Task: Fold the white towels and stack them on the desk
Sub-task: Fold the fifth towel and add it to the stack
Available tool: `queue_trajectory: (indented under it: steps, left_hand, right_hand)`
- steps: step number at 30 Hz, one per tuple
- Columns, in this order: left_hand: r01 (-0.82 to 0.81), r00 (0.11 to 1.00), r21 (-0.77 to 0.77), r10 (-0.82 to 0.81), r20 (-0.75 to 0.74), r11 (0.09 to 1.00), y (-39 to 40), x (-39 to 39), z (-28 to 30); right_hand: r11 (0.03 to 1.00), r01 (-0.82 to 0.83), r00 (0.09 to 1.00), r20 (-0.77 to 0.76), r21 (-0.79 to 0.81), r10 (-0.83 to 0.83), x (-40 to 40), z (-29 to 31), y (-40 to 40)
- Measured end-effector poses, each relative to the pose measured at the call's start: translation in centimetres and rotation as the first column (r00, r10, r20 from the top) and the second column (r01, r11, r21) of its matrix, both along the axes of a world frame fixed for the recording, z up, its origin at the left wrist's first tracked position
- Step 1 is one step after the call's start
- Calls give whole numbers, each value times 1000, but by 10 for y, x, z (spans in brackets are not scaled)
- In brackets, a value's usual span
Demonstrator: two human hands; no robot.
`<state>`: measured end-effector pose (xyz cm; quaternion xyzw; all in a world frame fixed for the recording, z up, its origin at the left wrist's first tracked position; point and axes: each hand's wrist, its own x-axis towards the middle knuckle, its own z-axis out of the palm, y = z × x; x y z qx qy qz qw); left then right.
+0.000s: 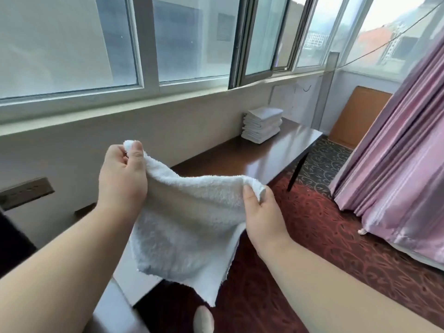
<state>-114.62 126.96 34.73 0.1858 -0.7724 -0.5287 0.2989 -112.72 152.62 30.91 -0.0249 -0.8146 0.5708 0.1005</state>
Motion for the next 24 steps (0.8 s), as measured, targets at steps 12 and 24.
queue_trajectory:
  steps: [12,24]
  left_hand:
    - [26,982,-64,-14,189,998,17,-328,-56]
    - [110,748,96,-146,648,989,62,-510,-168]
  right_hand:
    - [984,-162,922,346,-68,176,-304,-56,2]
    - [977,-201,810,572,71,125,-502,-152,59]
